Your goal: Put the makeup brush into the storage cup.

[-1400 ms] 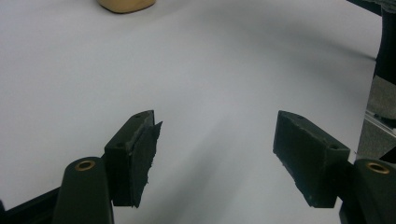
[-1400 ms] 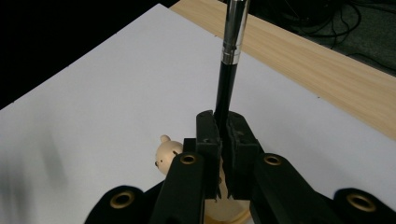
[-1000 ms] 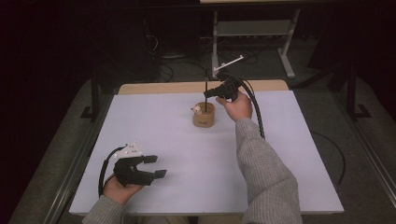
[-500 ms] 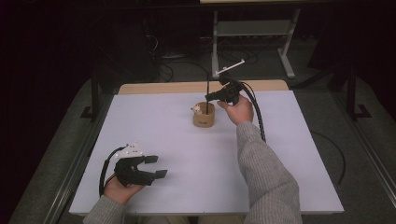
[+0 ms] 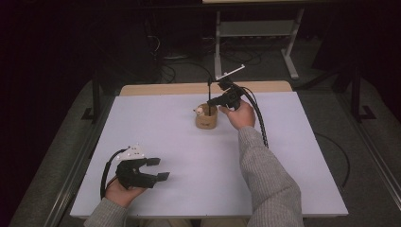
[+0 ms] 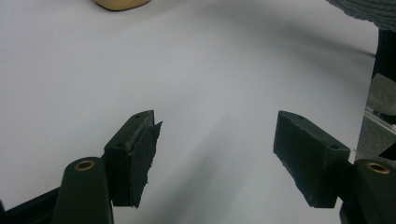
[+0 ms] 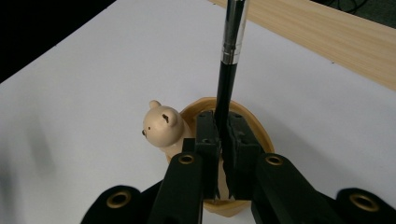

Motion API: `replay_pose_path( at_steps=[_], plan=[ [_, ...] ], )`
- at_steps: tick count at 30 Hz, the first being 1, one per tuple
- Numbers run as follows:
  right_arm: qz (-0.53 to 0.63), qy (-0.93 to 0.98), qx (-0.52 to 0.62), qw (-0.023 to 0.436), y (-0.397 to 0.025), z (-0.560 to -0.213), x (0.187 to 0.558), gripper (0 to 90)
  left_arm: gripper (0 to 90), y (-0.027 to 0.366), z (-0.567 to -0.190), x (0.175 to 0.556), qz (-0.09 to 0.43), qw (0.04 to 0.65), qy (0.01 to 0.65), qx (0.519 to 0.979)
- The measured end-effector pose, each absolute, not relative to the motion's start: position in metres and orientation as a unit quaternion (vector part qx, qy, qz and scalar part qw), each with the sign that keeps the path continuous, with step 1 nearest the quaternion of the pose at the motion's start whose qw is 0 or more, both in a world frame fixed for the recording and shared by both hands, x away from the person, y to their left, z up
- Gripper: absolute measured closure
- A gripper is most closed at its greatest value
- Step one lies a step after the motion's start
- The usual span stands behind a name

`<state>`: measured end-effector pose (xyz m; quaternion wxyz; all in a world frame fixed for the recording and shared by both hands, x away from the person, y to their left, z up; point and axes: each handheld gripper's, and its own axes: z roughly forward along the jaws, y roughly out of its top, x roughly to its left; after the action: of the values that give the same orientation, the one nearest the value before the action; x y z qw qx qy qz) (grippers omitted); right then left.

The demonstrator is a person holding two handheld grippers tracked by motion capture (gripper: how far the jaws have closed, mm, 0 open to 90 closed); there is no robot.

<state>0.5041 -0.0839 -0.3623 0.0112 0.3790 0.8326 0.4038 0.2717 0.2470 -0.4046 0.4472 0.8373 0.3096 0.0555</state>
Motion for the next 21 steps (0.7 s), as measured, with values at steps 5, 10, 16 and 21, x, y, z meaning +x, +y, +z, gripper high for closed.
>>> replay_pose_path(
  at_steps=[5,10,16,21],
  plan=[
    [0.408,0.828,0.384,0.013,-0.09,-0.361,0.503,75.8,29.5,0.247,-0.404,0.271,0.052,0.45,0.317,0.833],
    [0.413,0.822,0.392,0.012,-0.097,-0.361,0.497,73.9,29.4,0.246,-0.404,0.271,0.053,0.449,0.312,0.836],
    [0.419,0.819,0.392,0.017,-0.108,-0.358,0.491,72.0,29.3,0.246,-0.404,0.271,0.054,0.449,0.312,0.835],
    [0.433,0.809,0.396,0.031,-0.119,-0.354,0.482,69.7,29.2,0.247,-0.402,0.27,0.053,0.447,0.312,0.837]
  ],
)
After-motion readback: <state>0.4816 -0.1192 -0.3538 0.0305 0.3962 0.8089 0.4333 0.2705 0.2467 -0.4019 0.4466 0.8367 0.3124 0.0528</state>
